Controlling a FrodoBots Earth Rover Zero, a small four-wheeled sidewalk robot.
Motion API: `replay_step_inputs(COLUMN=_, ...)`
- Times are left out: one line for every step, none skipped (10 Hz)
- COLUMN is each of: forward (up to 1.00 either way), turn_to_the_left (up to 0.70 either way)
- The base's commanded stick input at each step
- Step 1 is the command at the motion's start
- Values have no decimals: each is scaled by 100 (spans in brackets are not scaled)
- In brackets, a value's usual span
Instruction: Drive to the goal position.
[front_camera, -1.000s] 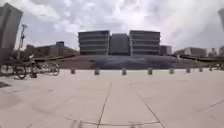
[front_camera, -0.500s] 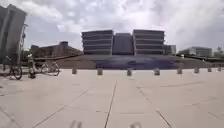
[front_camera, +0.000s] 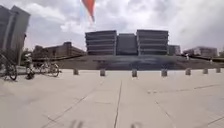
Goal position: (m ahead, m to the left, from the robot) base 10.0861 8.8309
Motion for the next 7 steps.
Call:
replay_step_inputs(forward=99, turn_to_the_left=6)
replay_step_inputs(forward=99, turn_to_the_left=6)
replay_step_inputs(forward=99, turn_to_the_left=6)
replay_step_inputs(forward=99, turn_to_the_left=6)
replay_step_inputs(forward=99, turn_to_the_left=6)
replay_step_inputs(forward=99, turn_to_the_left=6)
replay_step_inputs(forward=99, turn_to_the_left=6)
